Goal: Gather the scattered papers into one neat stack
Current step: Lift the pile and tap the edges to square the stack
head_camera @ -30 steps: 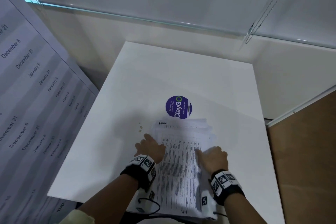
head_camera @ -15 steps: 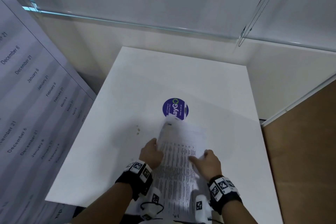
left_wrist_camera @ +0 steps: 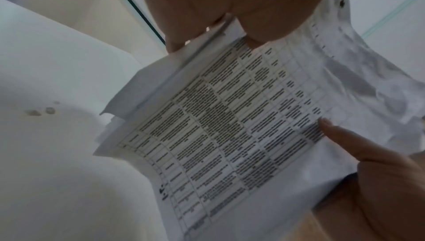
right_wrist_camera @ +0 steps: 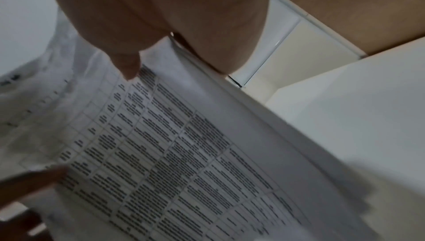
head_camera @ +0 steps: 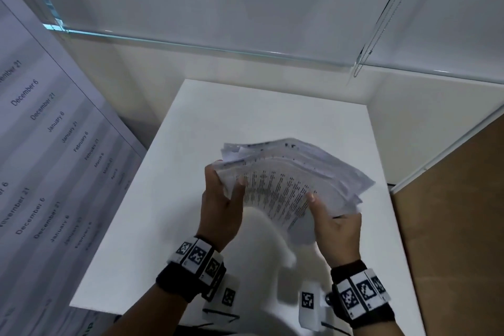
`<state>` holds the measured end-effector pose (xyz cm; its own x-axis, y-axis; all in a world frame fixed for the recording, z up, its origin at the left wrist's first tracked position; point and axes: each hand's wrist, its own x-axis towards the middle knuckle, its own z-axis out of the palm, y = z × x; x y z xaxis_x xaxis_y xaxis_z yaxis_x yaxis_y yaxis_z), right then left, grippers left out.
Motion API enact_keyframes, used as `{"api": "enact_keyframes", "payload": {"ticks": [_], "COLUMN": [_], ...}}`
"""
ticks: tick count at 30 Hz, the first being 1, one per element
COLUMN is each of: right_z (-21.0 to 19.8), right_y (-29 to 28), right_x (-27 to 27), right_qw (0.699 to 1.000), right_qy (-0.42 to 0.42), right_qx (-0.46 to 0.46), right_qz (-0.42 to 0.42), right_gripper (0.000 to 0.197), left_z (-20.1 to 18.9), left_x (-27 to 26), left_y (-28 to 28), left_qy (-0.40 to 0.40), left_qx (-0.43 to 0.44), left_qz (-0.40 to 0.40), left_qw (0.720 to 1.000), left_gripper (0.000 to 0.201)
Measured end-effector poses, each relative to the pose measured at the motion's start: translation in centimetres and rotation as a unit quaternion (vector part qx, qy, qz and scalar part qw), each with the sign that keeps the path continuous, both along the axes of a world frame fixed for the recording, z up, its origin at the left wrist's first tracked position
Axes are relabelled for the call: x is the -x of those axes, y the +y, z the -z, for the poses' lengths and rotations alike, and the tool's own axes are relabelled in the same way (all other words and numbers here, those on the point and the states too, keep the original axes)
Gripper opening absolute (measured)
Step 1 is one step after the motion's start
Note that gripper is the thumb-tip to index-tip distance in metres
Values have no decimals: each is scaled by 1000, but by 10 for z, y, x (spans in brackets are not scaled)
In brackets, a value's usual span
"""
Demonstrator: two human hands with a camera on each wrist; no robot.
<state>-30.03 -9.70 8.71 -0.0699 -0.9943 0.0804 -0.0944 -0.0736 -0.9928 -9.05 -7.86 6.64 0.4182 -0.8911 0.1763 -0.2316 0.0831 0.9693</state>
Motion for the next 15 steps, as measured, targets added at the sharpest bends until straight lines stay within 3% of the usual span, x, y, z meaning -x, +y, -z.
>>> {"api": "enact_keyframes", "payload": {"ticks": [5, 8, 11, 12, 15], "right_z": [24, 31, 28, 27, 20], "right_y": [-2, -10, -20, -22, -21], "right_x": [12, 16, 19, 19, 11], "right_qw": [1000, 1000, 1000, 1000, 999], "right_qy": [26, 20, 6, -1, 2], "right_qx": [5, -13, -10, -11, -17], "right_qz": [1, -12, -11, 0, 37], "right_gripper": [26, 37, 40, 37, 16], "left_z": [14, 14, 5, 2, -6], "left_x": [2, 0, -4, -3, 8], "left_y": [11, 4, -10, -13, -20], "left_qy": [6, -47, -26, -18, -34], "left_qx": [30, 78, 70, 52, 10], "left_qz": [9, 42, 38, 31, 18], "left_qw": [999, 995, 996, 998, 999], "left_gripper": [50, 51, 57, 54, 18]}}
